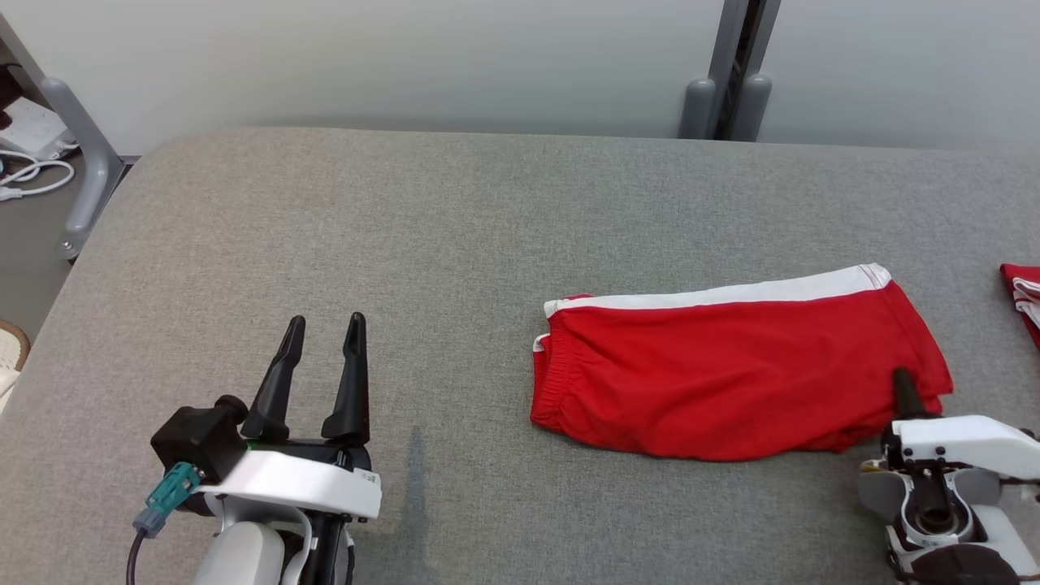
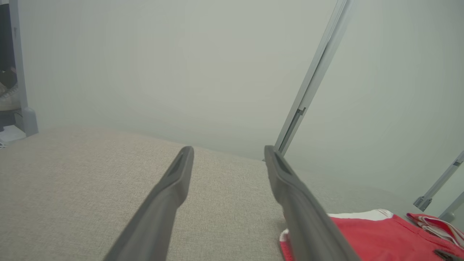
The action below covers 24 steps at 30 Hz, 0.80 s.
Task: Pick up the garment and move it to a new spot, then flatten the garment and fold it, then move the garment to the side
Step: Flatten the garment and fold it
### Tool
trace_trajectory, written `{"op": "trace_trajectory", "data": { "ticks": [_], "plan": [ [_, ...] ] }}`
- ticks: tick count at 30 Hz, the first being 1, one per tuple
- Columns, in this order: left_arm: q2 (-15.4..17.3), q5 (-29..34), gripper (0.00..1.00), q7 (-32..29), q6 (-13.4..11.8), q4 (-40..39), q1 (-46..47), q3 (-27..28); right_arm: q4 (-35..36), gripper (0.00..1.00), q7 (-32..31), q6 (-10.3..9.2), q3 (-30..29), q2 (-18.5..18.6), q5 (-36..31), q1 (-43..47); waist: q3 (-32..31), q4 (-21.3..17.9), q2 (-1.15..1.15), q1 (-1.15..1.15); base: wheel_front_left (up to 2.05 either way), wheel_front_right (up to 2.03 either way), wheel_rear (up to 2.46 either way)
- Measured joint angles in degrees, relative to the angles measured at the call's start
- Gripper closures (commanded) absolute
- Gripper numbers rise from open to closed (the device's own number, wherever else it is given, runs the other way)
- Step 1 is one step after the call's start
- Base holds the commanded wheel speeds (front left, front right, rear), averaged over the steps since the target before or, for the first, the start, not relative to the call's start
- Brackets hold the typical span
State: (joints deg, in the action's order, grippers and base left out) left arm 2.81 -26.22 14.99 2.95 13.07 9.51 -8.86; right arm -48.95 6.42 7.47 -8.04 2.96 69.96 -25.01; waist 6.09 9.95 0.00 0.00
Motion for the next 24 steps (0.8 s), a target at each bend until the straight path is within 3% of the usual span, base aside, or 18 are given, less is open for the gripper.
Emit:
{"op": "trace_trajectory", "data": {
  "ticks": [10, 16, 24],
  "plan": [
    [-0.01, 0.05, 0.00, 0.00, 0.00, 0.35, -0.43, -0.22, 8.94, 1.00, 0.26, 0.00, 11.32, -0.11, 5.70, -0.66, -0.92, 1.98, 0.00, 0.00, 0.00, 0.00, 0.00],
    [-0.03, -3.16, 0.00, -0.01, -0.36, 0.30, -0.69, 0.82, 14.73, 1.00, 0.88, 0.01, 19.57, -0.18, 8.27, 0.35, -1.25, 4.36, 0.00, 0.00, 0.00, 0.00, 0.00],
    [0.00, -4.54, 0.00, 0.00, -0.82, 0.71, -0.99, 0.83, 15.08, 1.00, 1.88, 0.01, 30.78, -0.16, 10.35, 1.46, -1.19, 7.48, 0.00, 0.00, 0.00, 0.00, 0.00]
  ]
}}
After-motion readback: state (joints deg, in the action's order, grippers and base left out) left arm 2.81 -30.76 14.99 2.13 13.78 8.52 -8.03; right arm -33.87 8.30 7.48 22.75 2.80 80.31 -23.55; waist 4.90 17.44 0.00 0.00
